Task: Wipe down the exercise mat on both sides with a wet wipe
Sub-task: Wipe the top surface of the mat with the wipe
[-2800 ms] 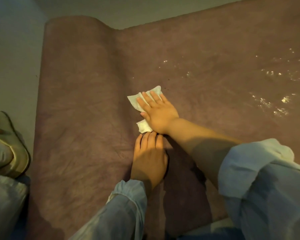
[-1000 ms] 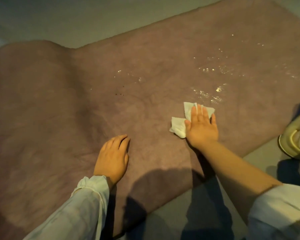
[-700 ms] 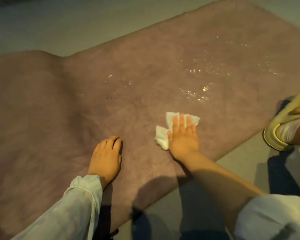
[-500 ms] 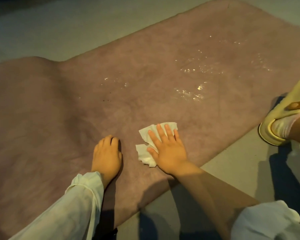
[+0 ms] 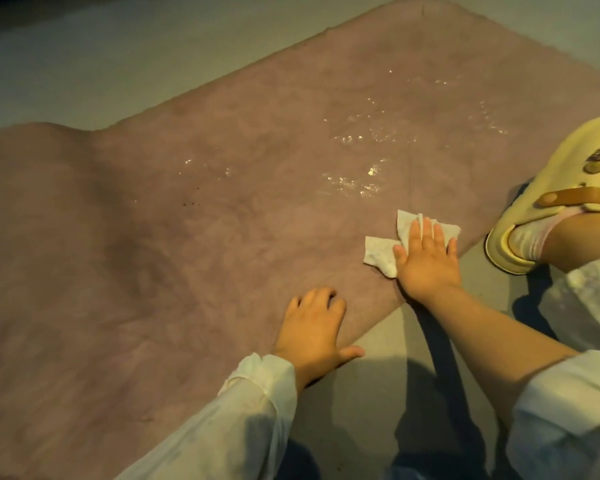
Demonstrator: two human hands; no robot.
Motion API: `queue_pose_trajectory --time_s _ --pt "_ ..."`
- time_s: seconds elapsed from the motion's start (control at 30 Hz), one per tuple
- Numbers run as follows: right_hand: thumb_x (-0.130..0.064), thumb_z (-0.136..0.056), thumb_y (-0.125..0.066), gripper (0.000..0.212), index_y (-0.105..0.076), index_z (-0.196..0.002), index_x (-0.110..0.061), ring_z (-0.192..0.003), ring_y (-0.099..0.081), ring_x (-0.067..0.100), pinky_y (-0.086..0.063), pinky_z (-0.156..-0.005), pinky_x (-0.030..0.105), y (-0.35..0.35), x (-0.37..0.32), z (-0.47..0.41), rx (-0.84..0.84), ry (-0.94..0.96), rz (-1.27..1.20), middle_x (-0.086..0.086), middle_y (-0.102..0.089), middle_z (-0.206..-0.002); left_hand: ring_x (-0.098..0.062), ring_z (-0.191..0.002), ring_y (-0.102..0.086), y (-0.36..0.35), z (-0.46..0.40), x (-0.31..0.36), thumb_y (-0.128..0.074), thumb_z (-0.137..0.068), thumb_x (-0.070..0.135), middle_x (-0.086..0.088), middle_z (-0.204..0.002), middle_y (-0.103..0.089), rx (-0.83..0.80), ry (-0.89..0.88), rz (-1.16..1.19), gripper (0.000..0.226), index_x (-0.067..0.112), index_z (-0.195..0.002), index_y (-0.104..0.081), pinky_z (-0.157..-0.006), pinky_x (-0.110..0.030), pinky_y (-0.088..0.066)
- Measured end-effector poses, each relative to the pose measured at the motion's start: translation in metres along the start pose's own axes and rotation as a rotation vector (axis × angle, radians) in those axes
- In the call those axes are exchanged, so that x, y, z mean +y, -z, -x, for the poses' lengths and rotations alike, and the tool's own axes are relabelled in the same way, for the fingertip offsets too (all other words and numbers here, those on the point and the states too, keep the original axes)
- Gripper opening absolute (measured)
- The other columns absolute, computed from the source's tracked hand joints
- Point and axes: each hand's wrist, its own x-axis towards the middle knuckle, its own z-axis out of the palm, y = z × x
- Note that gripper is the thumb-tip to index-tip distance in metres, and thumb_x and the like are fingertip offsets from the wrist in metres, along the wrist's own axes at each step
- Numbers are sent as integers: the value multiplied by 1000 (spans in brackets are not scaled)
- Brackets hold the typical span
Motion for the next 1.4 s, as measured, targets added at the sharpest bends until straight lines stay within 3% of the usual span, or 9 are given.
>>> queue_pose_trajectory --time_s 0.27,0.47,0.6,0.73,0.87,1.0,1.1,1.27,1.4 --pt "-61 -94 -18 79 10 -150 -13 -144 16 27 9 -114 45 -2 -10 23 -131 213 12 6 19 -157 -29 -105 -49 19 -4 24 -36 -99 26 -10 -118 -54 -135 -174 -305 29 11 -115 -54 -76 -37 -36" --pt "-92 -44 -52 138 11 -149 -28 -144 17 23 10 -113 49 19 -11 26 -434 462 129 -5 21 -156 -29 -97 -57 47 -1 20 -35 -98 22 -8 -114 -58 -24 -39 -169 28 11 -118 -52 -70 -35 -41" --pt "-54 -79 -63 85 -17 -148 -34 -139 -27 24 -22 -111 47 22 -22 39 -35 534 216 -5 -25 -155 -30 -98 -57 63 2 24 -36 -98 21 -8 -115 -57 35 -20 -167 26 12 -116 -52 -68 -36 -41" --pt "-28 -93 -53 38 -50 -131 -31 -96 -62 22 -44 -68 29 33 -42 53 237 396 96 -1 -63 -113 -26 -95 -56 72 10 27 -33 -99 28 -4 -107 -57 150 27 -118 25 15 -107 -54 -64 -33 -30" --pt "-22 -95 -48 24 -58 -116 -25 -82 -61 24 -35 -60 27 52 -57 62 243 268 13 4 -64 -95 -21 -102 -49 76 17 20 -34 -97 42 5 -101 -51 304 285 187 22 26 -89 -47 -88 -36 -33" --pt "-11 -93 -49 23 -64 -110 -16 -74 -53 27 -35 -61 29 76 -78 67 294 149 -168 14 -65 -93 -28 -131 -31 81 14 -1 -34 -97 47 -6 -142 -36 331 698 656 48 19 -135 -42 -110 -43 -24" --pt "0 -87 -50 28 -68 -106 -11 -67 -49 23 -30 -54 28 84 -100 79 299 192 -440 15 -63 -79 -32 -136 -28 84 8 -19 -36 -96 49 -13 -150 -27 406 826 980 60 15 -145 -29 -112 -42 -25" --pt "8 -80 -47 47 -67 -116 -15 -68 -51 18 -33 -54 26 72 -130 109 143 414 -685 -1 -60 -68 -27 -111 -54 78 14 -48 -39 -91 60 -7 -125 -57 375 997 1747 61 16 -134 -44 -94 -45 -46" --pt "-4 -88 -50 27 -68 -107 -10 -75 -49 14 -28 -60 21 39 -128 120 -67 518 -453 1 -54 -77 -24 -90 -53 80 17 -73 -42 -87 66 0 -98 -55 302 1140 1875 50 20 -106 -50 -62 -40 -50"
